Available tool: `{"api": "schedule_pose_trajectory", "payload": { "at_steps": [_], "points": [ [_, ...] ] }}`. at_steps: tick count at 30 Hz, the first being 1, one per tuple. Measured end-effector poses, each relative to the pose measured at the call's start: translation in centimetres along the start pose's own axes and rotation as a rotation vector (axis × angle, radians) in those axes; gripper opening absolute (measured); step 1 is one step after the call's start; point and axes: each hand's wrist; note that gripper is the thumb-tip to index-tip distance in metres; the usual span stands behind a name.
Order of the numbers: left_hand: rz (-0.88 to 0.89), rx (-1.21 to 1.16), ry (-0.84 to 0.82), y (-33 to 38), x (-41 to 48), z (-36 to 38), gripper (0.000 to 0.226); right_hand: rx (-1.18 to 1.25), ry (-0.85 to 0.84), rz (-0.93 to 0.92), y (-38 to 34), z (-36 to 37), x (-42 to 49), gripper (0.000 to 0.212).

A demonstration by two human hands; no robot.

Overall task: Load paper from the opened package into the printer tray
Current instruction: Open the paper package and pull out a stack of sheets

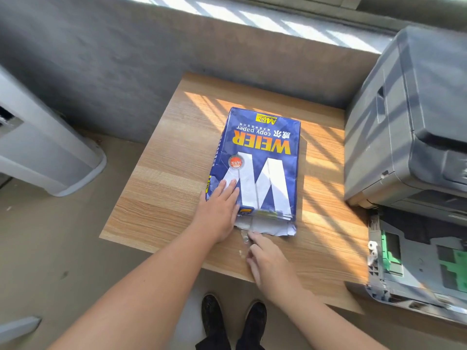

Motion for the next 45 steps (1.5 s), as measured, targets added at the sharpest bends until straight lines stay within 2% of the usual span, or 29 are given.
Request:
{"api": "schedule_pose_trajectory", "payload": {
  "at_steps": [1, 3, 5, 6, 7, 9, 13, 18, 20, 26, 31, 38, 45],
  "points": [
    [0.004, 0.017, 0.008, 0.1, -0.1, 0.0, 0.053, 0.13, 0.035, 0.091, -0.5, 0.0, -0.1, 0.011],
    [0.012, 0.024, 0.008, 0.0, -0.1, 0.3, 0.054, 0.549, 0.145, 0.366, -1.6, -1.0, 0.2, 0.024],
    [0.022, 0.016, -0.006, -0.1, -0.2, 0.5, 0.057, 1.005, 0.362, 0.655, -2.3, -2.3, 1.1, 0.041],
    [0.027, 0.013, -0.01, -0.2, -0.2, 0.6, 0.059, 1.14, 0.457, 0.763, -2.3, -2.7, 1.6, 0.051],
    [0.032, 0.016, -0.012, -0.2, -0.2, 0.6, 0.063, 1.225, 0.532, 0.828, -2.2, -2.9, 2.2, 0.061],
    [0.04, 0.039, -0.013, -0.3, -0.3, 0.8, 0.071, 1.309, 0.628, 0.892, -1.9, -3.0, 3.1, 0.065],
    [0.044, 0.081, -0.007, -0.4, -0.3, 1.0, 0.08, 1.245, 0.751, 1.026, -1.0, -3.1, 4.3, 0.044],
    [0.048, 0.096, 0.015, -0.4, -0.3, 1.0, 0.079, 1.126, 0.847, 1.067, 0.1, -3.5, 4.7, 0.012],
    [0.052, 0.096, 0.023, -0.5, -0.4, 0.9, 0.078, 1.08, 0.856, 1.078, 0.4, -3.6, 4.9, 0.005],
    [0.051, 0.109, 0.067, -0.4, -0.4, 1.0, 0.074, 0.987, 0.888, 1.117, 0.5, -4.6, 5.1, 0.009],
    [0.058, 0.115, 0.073, -0.3, -0.4, 1.1, 0.075, 0.903, 0.831, 1.117, -0.1, -4.8, 5.3, 0.006],
    [0.063, 0.109, 0.081, -0.4, -0.4, 1.1, 0.078, 1.224, 0.798, 1.192, 0.5, -4.7, 6.2, 0.013],
    [0.085, -0.019, 0.145, -0.9, -0.7, 1.2, 0.07, 1.751, 0.6, 0.984, 2.2, -5.9, 3.7, 0.013]
  ]
}}
Point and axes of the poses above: each hand's wrist, its own x-axis towards the middle knuckle, its own z-axis out of the palm, y = z × x, and after that the axes turned 3 degrees about -y, right-handed
